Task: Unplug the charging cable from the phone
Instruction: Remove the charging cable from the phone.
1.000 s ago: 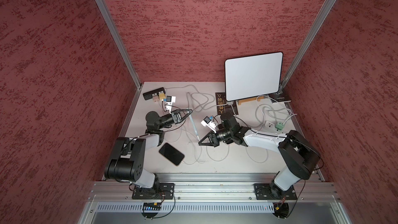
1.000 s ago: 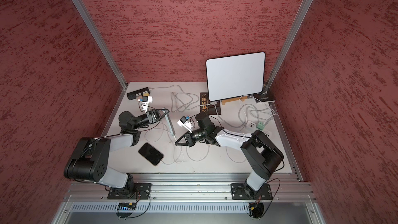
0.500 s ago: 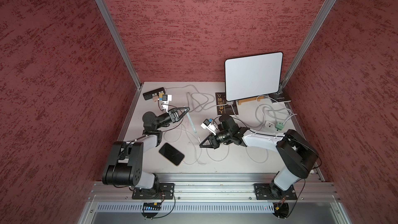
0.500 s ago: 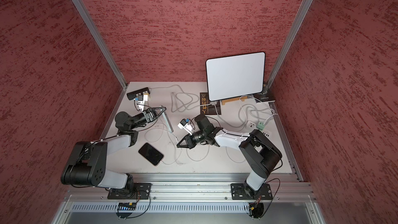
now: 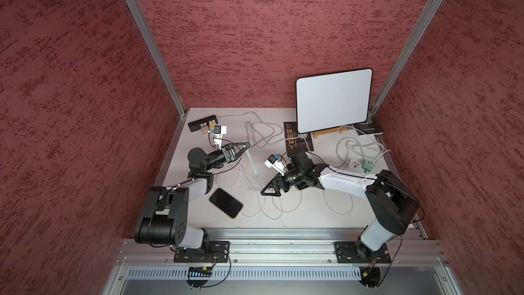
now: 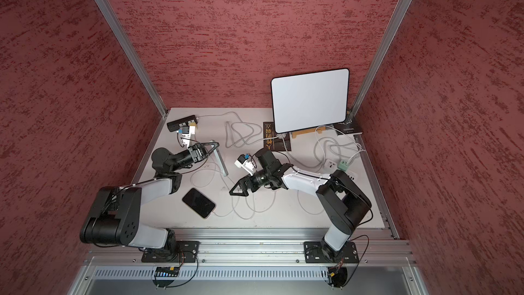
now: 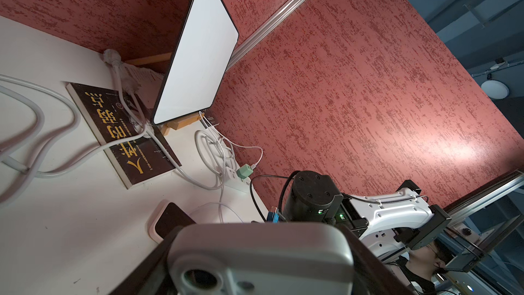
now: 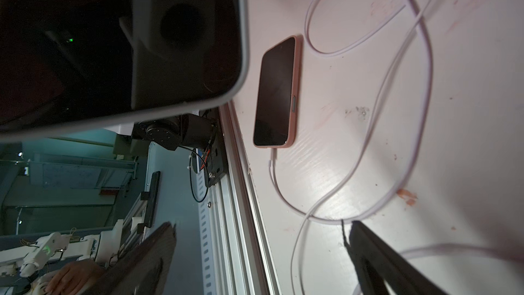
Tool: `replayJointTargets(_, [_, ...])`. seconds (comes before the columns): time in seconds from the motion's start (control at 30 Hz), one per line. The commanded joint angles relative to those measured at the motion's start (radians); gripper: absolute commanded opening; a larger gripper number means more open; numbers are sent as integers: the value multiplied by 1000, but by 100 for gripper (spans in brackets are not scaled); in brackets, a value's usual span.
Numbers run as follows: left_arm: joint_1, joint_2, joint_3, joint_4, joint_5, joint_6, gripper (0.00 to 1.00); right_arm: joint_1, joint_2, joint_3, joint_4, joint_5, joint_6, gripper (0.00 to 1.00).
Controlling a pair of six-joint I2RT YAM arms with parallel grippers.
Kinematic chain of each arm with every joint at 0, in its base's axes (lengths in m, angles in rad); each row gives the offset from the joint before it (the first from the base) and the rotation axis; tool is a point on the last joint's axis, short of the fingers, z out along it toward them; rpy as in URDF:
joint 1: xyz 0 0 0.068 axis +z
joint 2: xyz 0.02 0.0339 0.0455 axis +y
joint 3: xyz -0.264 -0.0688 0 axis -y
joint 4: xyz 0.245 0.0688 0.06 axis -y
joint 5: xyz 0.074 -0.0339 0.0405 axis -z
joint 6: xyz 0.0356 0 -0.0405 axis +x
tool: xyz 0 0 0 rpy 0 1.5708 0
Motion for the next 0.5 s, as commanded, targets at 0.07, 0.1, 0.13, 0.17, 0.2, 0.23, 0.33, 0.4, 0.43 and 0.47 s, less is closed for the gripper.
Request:
replayJointTargets(0.07, [3, -17, -4, 71, 21, -1, 0, -9, -59, 49, -33, -40, -18, 99])
replayJointTargets(0.1, [1, -16, -2, 77, 26, -1, 0, -10, -65, 54, -33, -48, -14, 99])
replayJointTargets(0.13, [0, -14, -1, 83, 32, -1, 0, -10, -71, 60, -32, -55, -8, 99])
replayJointTargets(0.17, [-2, -13, -1, 88, 37, -3, 0, -12, -76, 68, -31, -63, -1, 99])
replayJointTargets(0.2, [-6, -11, -1, 95, 41, -4, 0, -13, -79, 75, -31, -71, 4, 99])
replayJointTargets(0.23, [-8, -10, -1, 100, 44, -5, 0, -13, -79, 83, -31, -75, 12, 99])
replayJointTargets(0.33, [-14, -4, 0, 108, 49, -7, 0, -18, -67, 107, -25, -94, 37, 99])
replayJointTargets(0.4, [-19, -2, -1, 118, 53, -9, 0, -18, -56, 113, -3, -114, 61, 99])
replayJointTargets(0.43, [-20, -1, -1, 123, 56, -10, 0, -19, -51, 118, 9, -121, 72, 99])
replayJointTargets(0.47, [-23, 0, -1, 129, 58, -13, 0, -20, -46, 123, 20, -127, 85, 99])
